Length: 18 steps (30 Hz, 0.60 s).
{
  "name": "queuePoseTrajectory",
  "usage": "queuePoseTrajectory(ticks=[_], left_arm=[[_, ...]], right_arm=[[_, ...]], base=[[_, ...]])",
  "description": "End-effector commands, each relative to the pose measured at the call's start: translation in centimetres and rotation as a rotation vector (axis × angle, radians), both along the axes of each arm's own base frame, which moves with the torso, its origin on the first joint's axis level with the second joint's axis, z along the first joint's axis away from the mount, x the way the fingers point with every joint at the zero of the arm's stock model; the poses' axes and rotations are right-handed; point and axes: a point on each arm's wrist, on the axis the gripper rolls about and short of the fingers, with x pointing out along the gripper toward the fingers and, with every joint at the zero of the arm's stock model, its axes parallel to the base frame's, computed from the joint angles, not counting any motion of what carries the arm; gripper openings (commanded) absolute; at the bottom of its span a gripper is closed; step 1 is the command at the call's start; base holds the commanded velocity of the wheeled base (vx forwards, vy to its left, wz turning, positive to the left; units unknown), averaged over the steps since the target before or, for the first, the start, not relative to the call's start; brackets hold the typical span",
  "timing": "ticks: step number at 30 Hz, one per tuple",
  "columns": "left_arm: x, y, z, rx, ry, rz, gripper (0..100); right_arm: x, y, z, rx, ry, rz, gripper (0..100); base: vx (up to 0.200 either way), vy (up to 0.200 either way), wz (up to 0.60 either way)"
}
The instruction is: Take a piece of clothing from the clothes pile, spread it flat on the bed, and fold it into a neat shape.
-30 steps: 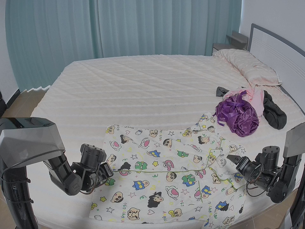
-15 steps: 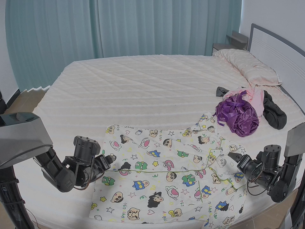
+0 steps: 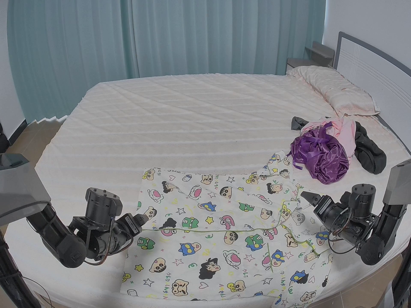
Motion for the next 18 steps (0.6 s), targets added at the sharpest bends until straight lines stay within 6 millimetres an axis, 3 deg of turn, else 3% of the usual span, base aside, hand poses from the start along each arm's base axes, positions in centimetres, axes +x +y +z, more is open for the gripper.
queuePoseTrajectory(ticks=[1,4,16,18], left_arm=[[-0.5,-0.1,0.9,-0.049,-0.021,0.012,100],[-0.6,-0.7,0.9,-0.067,-0.022,0.006,100],[-1.0,-1.7,0.8,-0.092,-0.012,-0.012,100],[-1.0,-1.8,0.9,-0.095,-0.014,-0.011,100]], right_arm=[[0.9,0.9,0.7,0.004,-0.028,0.023,100],[1.6,1.1,1.2,0.006,-0.036,0.023,100],[4.9,3.2,2.2,0.007,-0.032,0.061,100],[5.5,3.4,2.2,0.005,-0.027,0.062,100]], base=[[0.000,0.000,0.00],[0.000,0.000,0.00],[0.000,-0.200,0.00],[0.000,0.000,0.00]])
